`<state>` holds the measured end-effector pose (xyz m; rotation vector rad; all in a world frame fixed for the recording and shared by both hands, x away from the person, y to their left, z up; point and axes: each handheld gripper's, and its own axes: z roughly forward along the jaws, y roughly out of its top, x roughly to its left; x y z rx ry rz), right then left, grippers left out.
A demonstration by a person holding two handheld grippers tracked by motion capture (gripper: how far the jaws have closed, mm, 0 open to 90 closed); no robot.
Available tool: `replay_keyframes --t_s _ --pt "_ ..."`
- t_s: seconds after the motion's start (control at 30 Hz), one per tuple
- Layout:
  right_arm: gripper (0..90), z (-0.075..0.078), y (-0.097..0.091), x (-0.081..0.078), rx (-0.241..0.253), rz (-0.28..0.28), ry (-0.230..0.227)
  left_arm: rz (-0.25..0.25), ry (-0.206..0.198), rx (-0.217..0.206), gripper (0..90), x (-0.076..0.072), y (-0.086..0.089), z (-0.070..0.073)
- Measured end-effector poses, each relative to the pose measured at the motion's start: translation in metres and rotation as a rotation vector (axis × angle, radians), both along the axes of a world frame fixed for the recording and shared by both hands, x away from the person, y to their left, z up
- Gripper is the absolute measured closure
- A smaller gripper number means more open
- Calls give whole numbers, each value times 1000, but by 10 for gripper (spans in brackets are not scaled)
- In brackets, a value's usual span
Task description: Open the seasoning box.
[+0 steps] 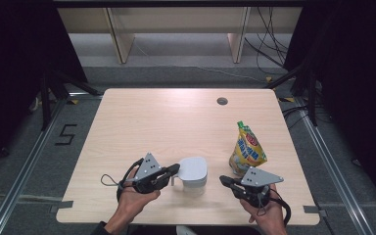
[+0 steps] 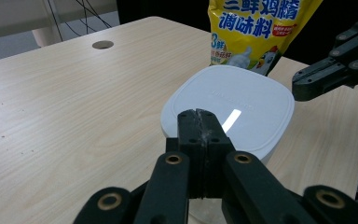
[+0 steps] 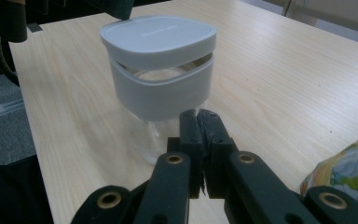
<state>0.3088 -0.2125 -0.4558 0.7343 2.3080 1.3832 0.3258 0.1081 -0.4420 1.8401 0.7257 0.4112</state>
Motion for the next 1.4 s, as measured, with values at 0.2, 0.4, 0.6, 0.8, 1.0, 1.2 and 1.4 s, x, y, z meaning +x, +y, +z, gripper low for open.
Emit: replay_keyframes --t_s 0.2,0.4,0.6,0.8,1.0,1.2,1.4 --pt "900 1 11 7 -8 24 -16 2 0 -7 889 0 0 -1" --pt "900 4 20 11 -10 44 -20 13 -3 -4 889 -1 1 -1" --pt "900 9 29 13 -14 65 -30 0 -5 2 889 -3 0 -1" --pt "900 13 33 15 -23 74 -29 -1 -2 -16 889 -2 1 -2" --pt "900 16 39 15 -26 80 -40 8 2 -19 888 -2 1 -2" --pt "900 24 43 14 -18 87 -50 22 9 -37 764 -3 5 -2" --pt "900 24 51 15 -4 92 -62 -6 47 -59 540 -12 20 -3"
